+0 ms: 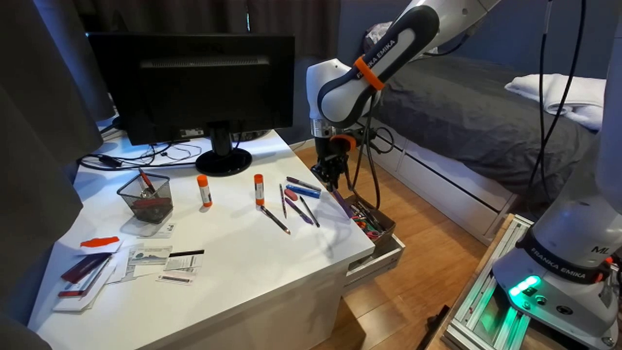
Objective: Remove the purple marker from the box and put it on the desk
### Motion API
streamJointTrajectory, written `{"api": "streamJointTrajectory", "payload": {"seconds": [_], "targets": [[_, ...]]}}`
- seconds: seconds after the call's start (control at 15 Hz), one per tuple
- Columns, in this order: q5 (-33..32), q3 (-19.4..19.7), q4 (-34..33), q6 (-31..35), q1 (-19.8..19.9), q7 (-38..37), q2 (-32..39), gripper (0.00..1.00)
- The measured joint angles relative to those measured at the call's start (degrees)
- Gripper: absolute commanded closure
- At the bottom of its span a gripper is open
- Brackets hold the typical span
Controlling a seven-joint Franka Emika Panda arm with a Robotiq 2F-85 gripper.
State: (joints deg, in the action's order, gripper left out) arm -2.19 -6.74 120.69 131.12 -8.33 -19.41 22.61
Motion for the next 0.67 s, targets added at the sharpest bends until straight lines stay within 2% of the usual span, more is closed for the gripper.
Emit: {"api": "streamJointTrajectory", "payload": {"seconds": [0.27,0.67], "targets": [[1.3,1.4,-2.5,-1.3,-0.5,-5.9,3.1,0.95],[6.8,1.7,-5.4,-3.5,-0.7,-11.5,6.3,0.95]]}}
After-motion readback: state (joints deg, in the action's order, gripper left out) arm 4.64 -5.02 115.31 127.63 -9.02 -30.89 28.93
